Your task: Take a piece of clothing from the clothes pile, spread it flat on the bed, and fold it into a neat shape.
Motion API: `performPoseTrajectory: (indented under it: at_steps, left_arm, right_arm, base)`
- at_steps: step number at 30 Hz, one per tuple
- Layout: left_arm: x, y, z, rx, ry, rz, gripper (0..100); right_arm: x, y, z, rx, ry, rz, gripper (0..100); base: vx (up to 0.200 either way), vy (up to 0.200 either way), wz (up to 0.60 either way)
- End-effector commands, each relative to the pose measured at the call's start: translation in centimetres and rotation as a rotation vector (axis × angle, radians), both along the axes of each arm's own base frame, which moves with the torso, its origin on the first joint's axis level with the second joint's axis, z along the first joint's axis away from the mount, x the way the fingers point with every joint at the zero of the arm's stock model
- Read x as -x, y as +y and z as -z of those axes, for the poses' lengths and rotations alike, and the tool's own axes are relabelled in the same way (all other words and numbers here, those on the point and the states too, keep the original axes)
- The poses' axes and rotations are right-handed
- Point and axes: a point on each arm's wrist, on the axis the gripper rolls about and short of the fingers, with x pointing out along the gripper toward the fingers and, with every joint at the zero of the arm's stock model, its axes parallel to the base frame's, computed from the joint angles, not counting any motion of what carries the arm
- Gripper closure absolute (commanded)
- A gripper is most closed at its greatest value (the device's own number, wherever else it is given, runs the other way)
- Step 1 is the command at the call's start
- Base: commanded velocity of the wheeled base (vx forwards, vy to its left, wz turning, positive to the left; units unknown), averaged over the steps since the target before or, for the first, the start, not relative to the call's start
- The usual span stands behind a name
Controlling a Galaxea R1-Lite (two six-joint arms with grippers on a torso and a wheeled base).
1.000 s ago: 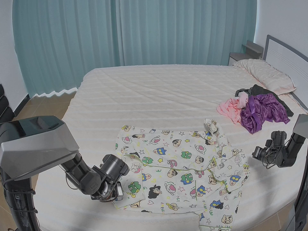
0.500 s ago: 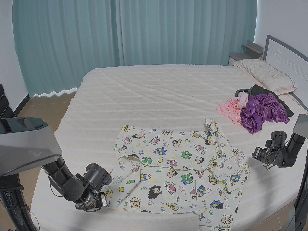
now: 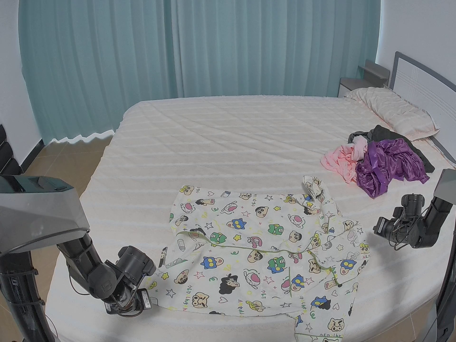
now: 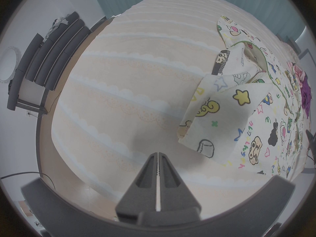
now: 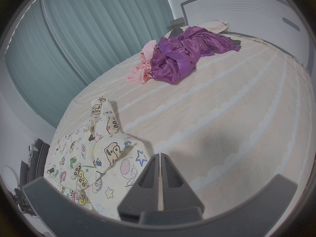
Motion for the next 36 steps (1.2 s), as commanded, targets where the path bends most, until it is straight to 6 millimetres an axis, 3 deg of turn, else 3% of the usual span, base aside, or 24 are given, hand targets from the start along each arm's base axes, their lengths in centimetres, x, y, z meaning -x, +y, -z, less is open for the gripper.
performPoseTrajectory:
  at_steps: [1, 10, 14, 19, 25, 30, 31, 36]
  left_arm:
    - [-0.1, 0.3, 0.0, 0.004, -0.002, -0.015, 100]
    - [-2.6, 0.8, -3.9, 0.198, -0.192, -0.024, 100]
    - [-5.8, 0.8, -5.0, 0.282, -0.294, -0.034, 100]
    - [-9.2, 0.7, -3.5, 0.36, -0.31, 0.033, 100]
    - [-11.5, 0.3, -0.5, 0.348, -0.356, 0.168, 100]
    - [-12.9, 0.3, -0.4, 0.352, -0.409, 0.168, 100]
    - [-13.1, 0.3, -0.4, 0.352, -0.413, 0.167, 0]
    - [-14.0, 0.4, 0.2, 0.337, -0.443, 0.197, 0]
  right_arm:
    - [0.0, 0.0, 0.0, 0.001, -0.001, -0.001, 100]
    - [0.0, 0.0, -0.1, 0.0, -0.004, 0.0, 100]
    - [0.0, 0.0, -0.3, -0.002, -0.008, -0.003, 100]
    - [0.1, 0.1, -0.6, -0.009, -0.014, -0.011, 100]
    - [0.2, 0.2, -0.6, -0.012, -0.013, -0.017, 100]
    - [0.2, 0.2, -0.6, -0.012, -0.013, -0.017, 100]
    - [0.2, 0.2, -0.6, -0.012, -0.013, -0.017, 100]
    - [0.2, 0.2, -0.5, -0.012, -0.012, -0.018, 100]
  base:
    - [0.0, 0.0, 0.0]
    - [0.0, 0.0, 0.0]
    - [0.0, 0.0, 0.0]
    - [0.0, 0.0, 0.0]
    - [0.0, 0.0, 0.0]
    - [0.0, 0.0, 0.0]
    - [0.0, 0.0, 0.0]
    - [0.0, 0.0, 0.0]
